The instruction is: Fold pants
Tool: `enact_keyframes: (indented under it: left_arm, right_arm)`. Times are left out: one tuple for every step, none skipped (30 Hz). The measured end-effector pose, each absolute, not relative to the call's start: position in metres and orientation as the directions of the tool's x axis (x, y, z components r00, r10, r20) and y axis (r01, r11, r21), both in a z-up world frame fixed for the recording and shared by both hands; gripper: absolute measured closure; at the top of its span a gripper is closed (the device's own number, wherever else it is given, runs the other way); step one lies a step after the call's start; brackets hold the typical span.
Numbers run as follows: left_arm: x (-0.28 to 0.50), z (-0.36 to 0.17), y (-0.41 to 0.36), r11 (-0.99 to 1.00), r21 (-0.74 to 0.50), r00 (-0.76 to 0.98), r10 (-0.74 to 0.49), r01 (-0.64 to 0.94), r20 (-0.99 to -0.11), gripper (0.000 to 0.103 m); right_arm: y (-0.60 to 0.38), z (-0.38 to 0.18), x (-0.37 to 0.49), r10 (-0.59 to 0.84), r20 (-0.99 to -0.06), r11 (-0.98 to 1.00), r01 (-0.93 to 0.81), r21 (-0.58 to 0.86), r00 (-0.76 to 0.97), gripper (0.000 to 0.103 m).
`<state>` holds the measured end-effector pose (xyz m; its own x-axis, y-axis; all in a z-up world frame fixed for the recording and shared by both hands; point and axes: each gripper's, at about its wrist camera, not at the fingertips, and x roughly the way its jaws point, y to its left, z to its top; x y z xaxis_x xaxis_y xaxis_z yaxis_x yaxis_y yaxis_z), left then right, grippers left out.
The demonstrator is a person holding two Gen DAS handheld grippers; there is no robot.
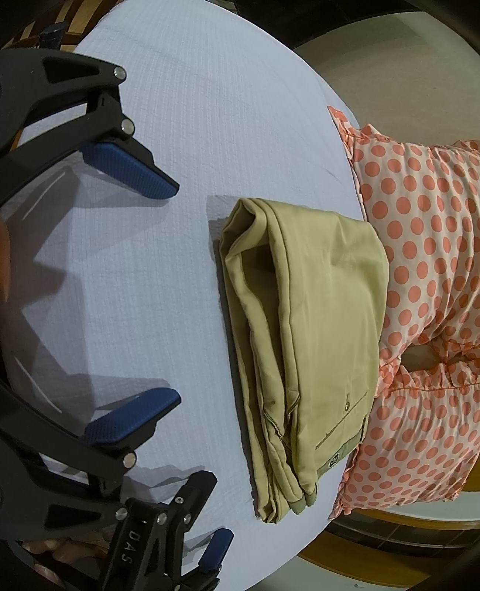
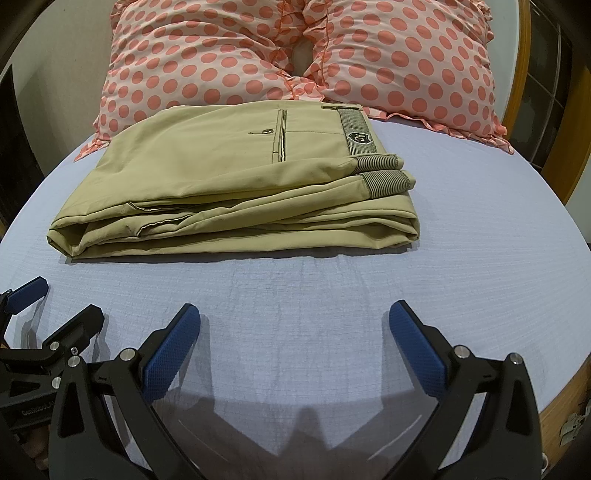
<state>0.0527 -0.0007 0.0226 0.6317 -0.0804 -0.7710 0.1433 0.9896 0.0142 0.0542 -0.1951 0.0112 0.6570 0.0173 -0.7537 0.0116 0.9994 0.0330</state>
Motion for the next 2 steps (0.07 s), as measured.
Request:
enact_keyframes:
  left_arm:
    - [0.0527, 0.0226, -0.0007, 0.99, 0.014, 0.632, -0.08, 0.143, -0.771, 0.002]
    - [0.0527, 0.0226, -0.0007, 0.99, 0.014, 0.632, -0.08, 0.143, -0.771, 0.002]
  right_arm:
    - [-0.1956, 0.0117, 0.0546, 0.017, -0.754, 0.999, 0.011, 0.033, 0.657, 0.001]
    - [-0.1955, 0.0117, 0.0546, 0.017, -0.754, 0.999, 0.012, 0.033, 0.657, 0.001]
